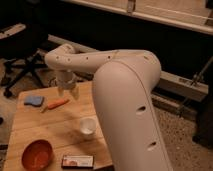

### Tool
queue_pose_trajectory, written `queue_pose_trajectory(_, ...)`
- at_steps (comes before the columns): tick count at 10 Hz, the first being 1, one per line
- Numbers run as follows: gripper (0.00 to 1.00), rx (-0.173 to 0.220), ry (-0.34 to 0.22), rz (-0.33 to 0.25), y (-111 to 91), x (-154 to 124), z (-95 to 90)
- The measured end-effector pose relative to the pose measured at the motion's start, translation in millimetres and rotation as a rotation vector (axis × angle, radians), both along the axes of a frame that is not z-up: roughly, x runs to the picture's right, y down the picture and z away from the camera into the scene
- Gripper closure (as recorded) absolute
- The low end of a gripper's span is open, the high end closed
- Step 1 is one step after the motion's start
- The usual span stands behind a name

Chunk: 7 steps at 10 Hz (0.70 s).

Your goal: Place the pepper in the ceramic cup

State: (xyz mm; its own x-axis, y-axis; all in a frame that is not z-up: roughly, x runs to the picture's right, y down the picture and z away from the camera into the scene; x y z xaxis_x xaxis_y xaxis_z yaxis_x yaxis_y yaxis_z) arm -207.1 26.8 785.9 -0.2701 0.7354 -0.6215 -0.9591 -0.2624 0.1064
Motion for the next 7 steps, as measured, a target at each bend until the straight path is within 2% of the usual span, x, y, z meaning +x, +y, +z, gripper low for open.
queue_pose_trajectory(2, 0.35, 0.002, 0.032, 0.045, -1.1, -2.5, 1.0)
queue_pose_trajectory(7, 0.35, 0.0, 0.036, 0.05, -0.7, -2.7, 1.7)
